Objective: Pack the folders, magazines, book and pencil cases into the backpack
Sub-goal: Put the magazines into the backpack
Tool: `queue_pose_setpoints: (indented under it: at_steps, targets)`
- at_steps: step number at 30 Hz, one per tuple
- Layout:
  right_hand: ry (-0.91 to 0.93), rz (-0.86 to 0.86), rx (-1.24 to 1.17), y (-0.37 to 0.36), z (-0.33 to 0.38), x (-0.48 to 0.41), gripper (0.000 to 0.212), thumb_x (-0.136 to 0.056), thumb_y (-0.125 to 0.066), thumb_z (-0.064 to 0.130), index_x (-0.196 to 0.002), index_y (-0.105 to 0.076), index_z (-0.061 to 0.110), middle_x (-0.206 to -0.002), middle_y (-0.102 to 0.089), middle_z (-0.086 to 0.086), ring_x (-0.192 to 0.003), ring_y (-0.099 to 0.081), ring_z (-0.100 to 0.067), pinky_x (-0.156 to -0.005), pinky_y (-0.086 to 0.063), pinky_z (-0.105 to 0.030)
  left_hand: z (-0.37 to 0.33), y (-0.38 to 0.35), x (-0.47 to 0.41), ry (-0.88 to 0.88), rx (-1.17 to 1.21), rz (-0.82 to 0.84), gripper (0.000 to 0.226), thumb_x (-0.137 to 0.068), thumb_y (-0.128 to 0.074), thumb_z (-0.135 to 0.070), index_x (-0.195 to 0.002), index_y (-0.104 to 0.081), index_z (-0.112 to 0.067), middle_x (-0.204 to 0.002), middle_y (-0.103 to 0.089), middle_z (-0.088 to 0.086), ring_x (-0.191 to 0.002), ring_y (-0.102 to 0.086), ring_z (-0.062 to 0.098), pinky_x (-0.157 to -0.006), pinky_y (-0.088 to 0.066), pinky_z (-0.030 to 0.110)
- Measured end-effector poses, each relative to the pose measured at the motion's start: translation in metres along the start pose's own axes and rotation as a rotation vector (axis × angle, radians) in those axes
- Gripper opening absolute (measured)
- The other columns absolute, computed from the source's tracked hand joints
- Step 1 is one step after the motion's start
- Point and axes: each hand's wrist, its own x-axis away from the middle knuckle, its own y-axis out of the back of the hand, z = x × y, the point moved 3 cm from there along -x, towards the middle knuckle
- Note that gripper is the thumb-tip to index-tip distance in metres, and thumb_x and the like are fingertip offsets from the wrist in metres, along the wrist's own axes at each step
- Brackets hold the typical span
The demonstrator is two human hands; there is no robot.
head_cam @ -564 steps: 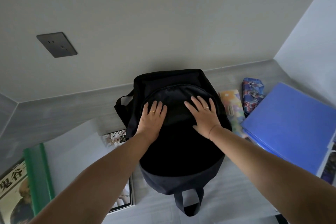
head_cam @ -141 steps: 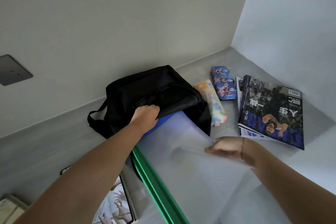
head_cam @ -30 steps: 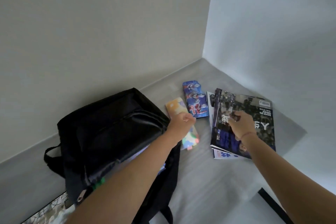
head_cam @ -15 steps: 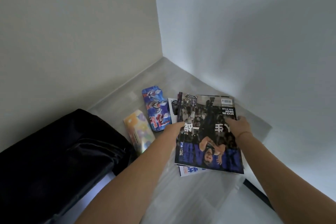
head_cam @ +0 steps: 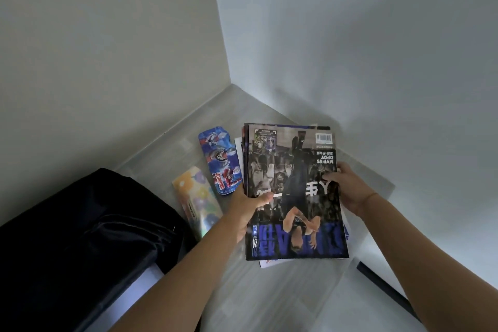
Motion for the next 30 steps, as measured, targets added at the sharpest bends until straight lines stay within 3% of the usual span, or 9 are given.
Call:
queue_pose_setpoints:
  at_steps: [3,6,9,12,14,20,24,27,30]
  targets:
    - [0.093,0.127,-0.081,-0.001,0.016,0.005,0.069,-0.066,-0.081,0.017,-0.125,-0.046,0.008,-0.111,-0.064,-0.017,-0.088,-0.066,-0.028,-0.072,-0.055,-0.039,-0.018,0.003,0.013,-0.096,-0.015,0.052,0.042,-0.073,-0.078,-0.011,-0.107,-0.055,-0.024,-0.107,-0.07,0.0,-0.099,-0.065,0.019,-0.087,-0.05,0.041]
    - [0.228,0.201,-0.031,-0.011,0.044,0.021,0.085,-0.038,-0.092,0.041,-0.111,-0.061,0.011,-0.097,-0.072,-0.006,-0.085,-0.069,-0.021,-0.073,-0.057,-0.034,-0.042,0.01,0.023,-0.186,-0.069,0.064,0.04,-0.076,-0.075,-0.005,-0.105,-0.053,-0.022,-0.099,-0.068,-0.003,-0.093,-0.064,0.015,-0.074,-0.049,0.027]
    - [0.374,0.251,-0.036,-0.023,0.07,0.039,0.071,-0.046,-0.089,0.042,-0.107,-0.065,0.016,-0.096,-0.075,-0.001,-0.087,-0.071,-0.017,-0.074,-0.058,-0.03,-0.06,0.021,0.027,-0.273,-0.141,0.021,0.042,-0.071,-0.078,-0.003,-0.104,-0.058,-0.019,-0.104,-0.07,0.003,-0.096,-0.066,0.019,-0.083,-0.051,0.032]
    - [0.497,0.302,0.004,-0.038,0.092,0.054,0.053,-0.063,-0.077,0.026,-0.112,-0.063,0.014,-0.101,-0.074,0.0,-0.094,-0.069,-0.017,-0.078,-0.056,-0.028,-0.076,0.031,0.028,-0.33,-0.114,-0.05,0.045,-0.067,-0.08,0.003,-0.107,-0.063,-0.007,-0.103,-0.071,0.011,-0.097,-0.068,0.025,-0.09,-0.053,0.039]
    - [0.535,0.299,0.045,-0.045,0.099,0.059,0.05,-0.072,-0.07,0.014,-0.12,-0.058,0.007,-0.105,-0.071,-0.004,-0.099,-0.067,-0.02,-0.083,-0.054,-0.032,-0.08,0.036,0.027,-0.339,-0.082,-0.081,0.046,-0.065,-0.08,0.005,-0.108,-0.065,-0.003,-0.106,-0.071,0.015,-0.1,-0.067,0.027,-0.091,-0.052,0.037]
    - [0.507,0.327,0.023,-0.036,0.091,0.064,0.08,-0.053,-0.087,0.038,-0.122,-0.057,0.01,-0.11,-0.07,-0.005,-0.101,-0.066,-0.02,-0.08,-0.056,-0.029,-0.078,0.028,0.029,-0.352,-0.115,-0.094,0.047,-0.067,-0.079,0.006,-0.111,-0.063,0.0,-0.105,-0.069,0.011,-0.097,-0.065,0.022,-0.078,-0.05,0.024]
    - [0.47,0.359,0.013,-0.028,0.085,0.064,0.08,-0.053,-0.088,0.039,-0.122,-0.058,0.011,-0.111,-0.071,-0.005,-0.103,-0.066,-0.021,-0.082,-0.056,-0.03,-0.079,0.023,0.028,-0.345,-0.137,-0.094,0.047,-0.067,-0.08,0.003,-0.111,-0.063,-0.002,-0.104,-0.069,0.008,-0.097,-0.065,0.022,-0.084,-0.048,0.027]
    - [0.469,0.365,0.041,-0.029,0.083,0.065,0.083,-0.052,-0.088,0.041,-0.122,-0.058,0.009,-0.11,-0.071,-0.005,-0.103,-0.066,-0.019,-0.081,-0.055,-0.028,-0.075,0.023,0.025,-0.33,-0.152,-0.107,0.045,-0.066,-0.081,0.0,-0.109,-0.066,-0.001,-0.105,-0.071,0.012,-0.092,-0.067,0.021,-0.068,-0.047,0.018]
    - [0.457,0.361,0.055,-0.027,0.077,0.063,0.086,-0.051,-0.087,0.044,-0.123,-0.058,0.009,-0.114,-0.069,-0.005,-0.104,-0.066,-0.016,-0.081,-0.055,-0.024,-0.076,0.021,0.026,-0.332,-0.146,-0.11,0.041,-0.066,-0.081,-0.001,-0.105,-0.069,-0.004,-0.1,-0.072,0.01,-0.084,-0.068,0.016,-0.064,-0.045,0.017]
